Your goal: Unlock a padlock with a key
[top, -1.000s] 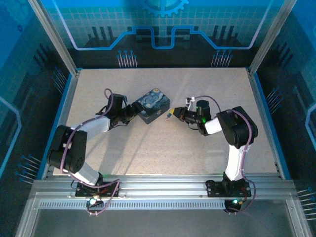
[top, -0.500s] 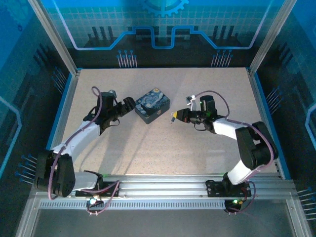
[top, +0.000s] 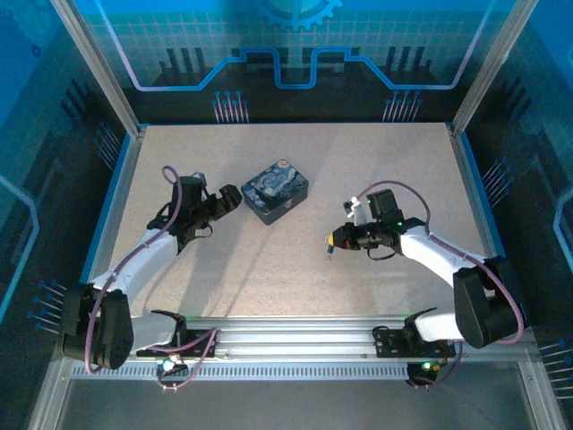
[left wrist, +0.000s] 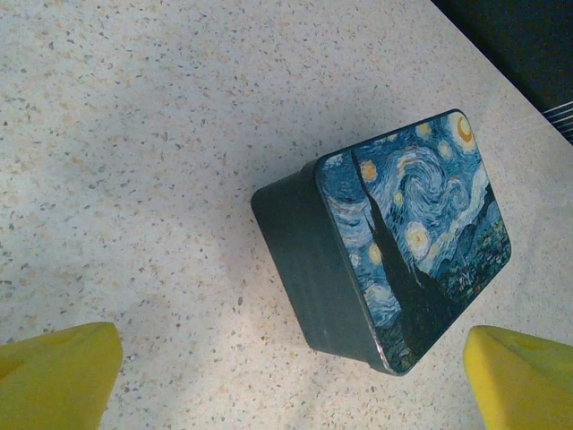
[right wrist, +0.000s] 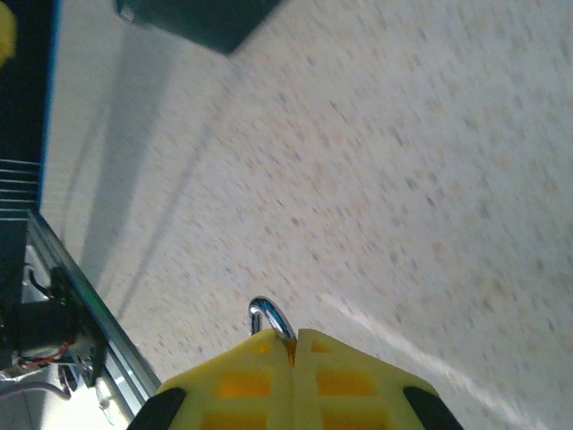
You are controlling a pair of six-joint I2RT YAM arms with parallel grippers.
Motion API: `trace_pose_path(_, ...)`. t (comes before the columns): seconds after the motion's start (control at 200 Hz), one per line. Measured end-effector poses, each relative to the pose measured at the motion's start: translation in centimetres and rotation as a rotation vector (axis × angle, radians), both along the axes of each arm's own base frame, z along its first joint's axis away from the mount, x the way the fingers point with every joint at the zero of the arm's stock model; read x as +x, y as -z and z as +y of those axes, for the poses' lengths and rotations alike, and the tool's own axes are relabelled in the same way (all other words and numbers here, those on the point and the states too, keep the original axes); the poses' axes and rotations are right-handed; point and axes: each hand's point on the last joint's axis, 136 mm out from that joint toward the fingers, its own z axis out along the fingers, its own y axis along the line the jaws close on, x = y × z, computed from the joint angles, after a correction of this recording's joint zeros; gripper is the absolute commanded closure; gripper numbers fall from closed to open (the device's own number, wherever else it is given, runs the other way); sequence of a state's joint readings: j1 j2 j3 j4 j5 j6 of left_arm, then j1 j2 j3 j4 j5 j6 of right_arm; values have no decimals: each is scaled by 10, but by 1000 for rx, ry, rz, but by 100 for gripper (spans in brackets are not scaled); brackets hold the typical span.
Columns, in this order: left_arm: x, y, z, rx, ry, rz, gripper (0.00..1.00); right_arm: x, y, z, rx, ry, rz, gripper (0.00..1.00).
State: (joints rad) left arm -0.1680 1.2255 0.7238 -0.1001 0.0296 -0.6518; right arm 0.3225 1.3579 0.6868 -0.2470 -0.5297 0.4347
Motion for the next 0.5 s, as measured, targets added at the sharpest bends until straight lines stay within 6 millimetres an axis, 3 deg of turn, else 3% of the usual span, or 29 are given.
trace_pose_path(0.18, -7, -2, 1, -2, 0, -13, 1, -23, 24, -7, -72, -21, 91, 96)
trace_pose_path(0.5, -11, 2, 2, -1, -1, -6, 1, -37, 53, -6, -150, -70, 200, 87)
